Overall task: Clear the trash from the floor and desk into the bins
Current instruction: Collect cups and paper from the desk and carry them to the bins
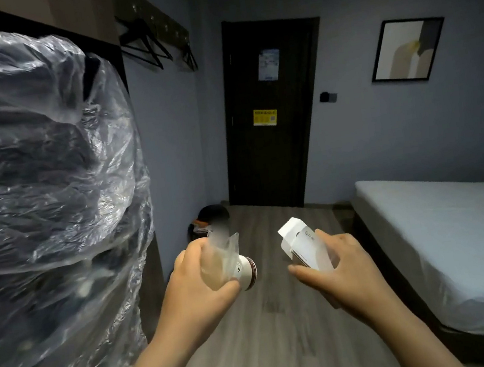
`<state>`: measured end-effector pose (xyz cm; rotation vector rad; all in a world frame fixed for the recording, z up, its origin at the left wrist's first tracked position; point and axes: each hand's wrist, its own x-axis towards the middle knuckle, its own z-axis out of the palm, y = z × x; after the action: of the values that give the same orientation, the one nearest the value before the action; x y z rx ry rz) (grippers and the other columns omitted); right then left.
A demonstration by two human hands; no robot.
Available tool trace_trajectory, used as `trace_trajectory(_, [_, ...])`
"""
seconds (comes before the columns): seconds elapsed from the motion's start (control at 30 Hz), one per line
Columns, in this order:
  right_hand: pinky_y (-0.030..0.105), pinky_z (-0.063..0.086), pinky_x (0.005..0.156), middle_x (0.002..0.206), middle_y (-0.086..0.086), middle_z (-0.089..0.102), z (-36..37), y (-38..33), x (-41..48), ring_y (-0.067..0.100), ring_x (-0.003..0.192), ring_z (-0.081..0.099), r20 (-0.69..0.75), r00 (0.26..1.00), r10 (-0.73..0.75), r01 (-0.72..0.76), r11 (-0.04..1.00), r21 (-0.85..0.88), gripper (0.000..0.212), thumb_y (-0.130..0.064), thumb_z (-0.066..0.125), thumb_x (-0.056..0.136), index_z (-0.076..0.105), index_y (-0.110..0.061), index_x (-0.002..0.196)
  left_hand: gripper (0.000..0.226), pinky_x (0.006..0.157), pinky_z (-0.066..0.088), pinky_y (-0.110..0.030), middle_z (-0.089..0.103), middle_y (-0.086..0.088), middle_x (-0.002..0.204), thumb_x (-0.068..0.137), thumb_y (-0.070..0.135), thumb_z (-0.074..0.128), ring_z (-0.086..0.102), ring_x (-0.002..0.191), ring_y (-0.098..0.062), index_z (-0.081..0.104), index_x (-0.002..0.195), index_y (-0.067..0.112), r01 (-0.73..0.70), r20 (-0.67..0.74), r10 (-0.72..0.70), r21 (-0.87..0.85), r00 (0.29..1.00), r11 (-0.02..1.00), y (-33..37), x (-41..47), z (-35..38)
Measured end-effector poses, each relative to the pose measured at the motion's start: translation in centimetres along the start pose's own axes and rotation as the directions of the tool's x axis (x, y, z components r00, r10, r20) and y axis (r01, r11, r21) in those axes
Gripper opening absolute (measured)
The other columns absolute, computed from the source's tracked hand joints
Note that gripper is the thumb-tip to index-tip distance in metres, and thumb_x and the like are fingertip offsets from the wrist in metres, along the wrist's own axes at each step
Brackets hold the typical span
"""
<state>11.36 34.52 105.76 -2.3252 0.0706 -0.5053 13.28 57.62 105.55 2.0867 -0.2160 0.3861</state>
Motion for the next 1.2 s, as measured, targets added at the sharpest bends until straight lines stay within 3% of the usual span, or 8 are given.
trace_trajectory(0.13, [0.022, 0.045, 0.072, 0.102, -0.009, 0.051, 1.3, 2.9, 5.7, 0.012, 0.106, 0.048, 0.029, 0.999, 0.027, -0.028, 0.999, 0.031, 0.065, -0.065, 0.063, 0.056, 0.058, -0.03, 0.11, 0.048, 0.065, 0.037, -0.016, 0.048, 0.02, 0.103, 0.067, 0.029, 0.07, 0.05, 0.09, 0.003, 0.044, 0.103, 0.046, 0.012, 0.018, -0.012, 0.001, 1.0, 1.0, -1.2, 5.3, 3.7])
trace_trajectory(0.3, [0.021, 0.047, 0.068, 0.096, -0.009, 0.054, 0.7, 5.9, 13.9, 0.004, 0.086, 0.056, 0.034, 0.999, 0.004, -0.007, 0.994, 0.112, 0.03, -0.046, 0.072, 0.067, 0.06, -0.042, 0.094, 0.047, 0.066, 0.041, -0.02, 0.046, 0.021, 0.104, 0.062, 0.039, 0.064, 0.052, 0.089, 0.001, 0.044, 0.103, 0.046, 0.022, 0.011, -0.022, -0.005, 1.0, 1.0, -1.3, 12.7, 9.0])
trace_trajectory(0.53, [0.027, 0.052, 0.075, 0.095, -0.015, 0.057, -0.1, 9.9, 24.9, 0.003, 0.087, 0.056, 0.06, 0.998, -0.018, 0.01, 0.992, 0.125, 0.025, -0.043, 0.072, 0.067, 0.057, -0.047, 0.086, 0.044, 0.068, 0.041, -0.02, 0.048, 0.019, 0.106, 0.07, 0.03, 0.068, 0.051, 0.092, -0.001, 0.045, 0.105, 0.043, 0.025, -0.013, -0.025, 0.024, 1.0, 0.999, -0.6, 22.3, 15.5])
trace_trajectory(0.83, [0.012, 0.044, 0.048, 0.093, -0.011, 0.064, 3.6, 14.8, 36.2, 0.003, 0.08, 0.061, 0.121, 0.992, 0.034, -0.052, 0.988, 0.145, 0.023, -0.043, 0.071, 0.068, 0.063, -0.038, 0.09, 0.048, 0.068, 0.039, -0.018, 0.048, 0.019, 0.109, 0.07, 0.032, 0.068, 0.05, 0.094, 0.001, 0.044, 0.109, 0.042, 0.043, 0.002, -0.044, 0.04, 0.999, 0.998, -3.8, 33.3, 21.7])
trace_trajectory(0.93, [0.017, 0.045, 0.045, 0.085, -0.01, 0.064, 5.7, 15.7, 40.7, 0.006, 0.071, 0.061, 0.126, 0.991, 0.041, -0.058, 0.989, 0.134, 0.019, -0.04, 0.072, 0.069, 0.063, -0.034, 0.085, 0.048, 0.068, 0.039, -0.016, 0.046, 0.02, 0.108, 0.071, 0.032, 0.068, 0.05, 0.093, 0.002, 0.043, 0.11, 0.041, 0.07, -0.001, -0.07, 0.027, 0.998, 0.997, -5.6, 37.8, 23.1])
trace_trajectory(1.03, [0.029, 0.054, 0.06, 0.084, -0.013, 0.065, 8.5, 16.5, 46.1, 0.005, 0.075, 0.062, 0.127, 0.99, 0.054, -0.067, 0.993, 0.099, 0.024, -0.043, 0.071, 0.067, 0.063, -0.033, 0.088, 0.049, 0.067, 0.038, -0.015, 0.046, 0.018, 0.108, 0.071, 0.03, 0.069, 0.049, 0.092, 0.002, 0.043, 0.112, 0.039, 0.088, -0.01, -0.088, 0.014, 0.996, 0.996, -8.1, 43.2, 24.1])
trace_trajectory(1.2, [0.03, 0.054, 0.057, 0.081, -0.013, 0.064, 13.4, 17.2, 55.0, 0.005, 0.072, 0.062, 0.146, 0.984, 0.097, -0.107, 0.992, 0.064, 0.024, -0.045, 0.069, 0.067, 0.061, -0.031, 0.085, 0.05, 0.066, 0.038, -0.017, 0.048, 0.016, 0.111, 0.07, 0.027, 0.07, 0.051, 0.092, 0.0, 0.044, 0.111, 0.039, 0.142, -0.018, -0.143, -0.015, 0.99, 0.99, -12.8, 52.6, 25.1])
